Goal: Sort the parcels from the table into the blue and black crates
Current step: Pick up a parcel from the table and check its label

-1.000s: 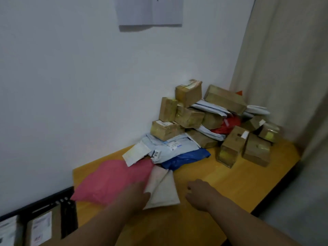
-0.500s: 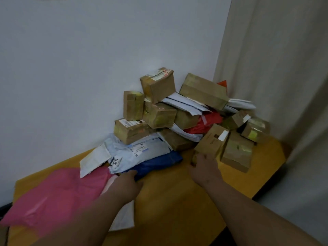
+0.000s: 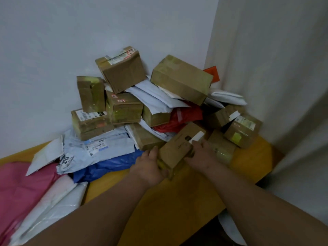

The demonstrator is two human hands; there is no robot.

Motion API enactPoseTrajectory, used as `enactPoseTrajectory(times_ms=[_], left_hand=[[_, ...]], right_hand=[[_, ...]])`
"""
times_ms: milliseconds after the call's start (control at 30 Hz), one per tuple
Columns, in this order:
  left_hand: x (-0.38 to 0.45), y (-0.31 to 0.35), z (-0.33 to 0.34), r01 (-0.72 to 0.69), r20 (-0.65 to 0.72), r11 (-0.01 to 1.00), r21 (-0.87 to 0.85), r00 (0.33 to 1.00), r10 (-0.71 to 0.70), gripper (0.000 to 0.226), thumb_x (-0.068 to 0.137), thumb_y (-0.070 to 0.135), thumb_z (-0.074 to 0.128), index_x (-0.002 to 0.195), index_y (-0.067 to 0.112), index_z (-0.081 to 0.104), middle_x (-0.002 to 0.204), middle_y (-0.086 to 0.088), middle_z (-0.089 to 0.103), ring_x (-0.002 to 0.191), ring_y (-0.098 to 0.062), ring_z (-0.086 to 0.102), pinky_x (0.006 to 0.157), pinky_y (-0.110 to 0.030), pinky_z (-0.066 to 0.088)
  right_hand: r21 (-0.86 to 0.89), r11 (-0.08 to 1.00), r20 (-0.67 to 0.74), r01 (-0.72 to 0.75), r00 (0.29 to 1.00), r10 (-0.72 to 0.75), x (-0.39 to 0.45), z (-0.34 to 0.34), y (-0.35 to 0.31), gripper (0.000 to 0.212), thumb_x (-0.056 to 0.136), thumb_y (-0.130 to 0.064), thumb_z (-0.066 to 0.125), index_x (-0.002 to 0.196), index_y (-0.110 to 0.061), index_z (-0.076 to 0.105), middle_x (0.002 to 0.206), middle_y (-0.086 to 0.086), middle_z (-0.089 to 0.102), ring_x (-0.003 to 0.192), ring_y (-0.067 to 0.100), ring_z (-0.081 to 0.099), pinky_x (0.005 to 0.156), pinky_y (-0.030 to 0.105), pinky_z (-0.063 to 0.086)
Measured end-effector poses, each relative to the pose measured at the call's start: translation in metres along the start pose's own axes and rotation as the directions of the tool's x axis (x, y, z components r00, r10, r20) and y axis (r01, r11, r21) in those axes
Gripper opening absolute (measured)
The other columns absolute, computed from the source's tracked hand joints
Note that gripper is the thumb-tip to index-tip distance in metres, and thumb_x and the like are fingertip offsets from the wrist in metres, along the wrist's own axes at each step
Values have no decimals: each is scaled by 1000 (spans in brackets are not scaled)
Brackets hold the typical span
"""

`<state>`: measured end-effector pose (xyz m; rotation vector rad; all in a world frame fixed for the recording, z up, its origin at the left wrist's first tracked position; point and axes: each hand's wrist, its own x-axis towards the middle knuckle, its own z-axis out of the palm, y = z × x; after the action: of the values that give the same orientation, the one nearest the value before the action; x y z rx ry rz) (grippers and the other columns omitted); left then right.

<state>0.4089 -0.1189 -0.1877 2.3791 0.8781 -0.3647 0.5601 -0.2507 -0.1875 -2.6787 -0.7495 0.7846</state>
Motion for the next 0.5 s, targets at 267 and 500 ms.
enactPoseTrajectory(times_ms=[267,500], left_hand=[[32,42,16,42,21,997,70,999,-44,109,74,53,72,154,34,-1,156,-6,17,142,-35,22,110,-52,34],[9,27,14,64,-82,991,-117,994,-74,104,71,50,69,154,21,13,141,-8,37,131,-30,38,105,-44,42]], right_hand=[[51,997,106,62,992,-67,2,-8,23,70,96,-15,45,156,-35,14,163,4,7,146,33,22,115,46,33],[418,902,103,-107,992,70,-5,-11,31,27,97,-22,55,121,-26,45,113,-2,57,103,22,61,92,42,54]])
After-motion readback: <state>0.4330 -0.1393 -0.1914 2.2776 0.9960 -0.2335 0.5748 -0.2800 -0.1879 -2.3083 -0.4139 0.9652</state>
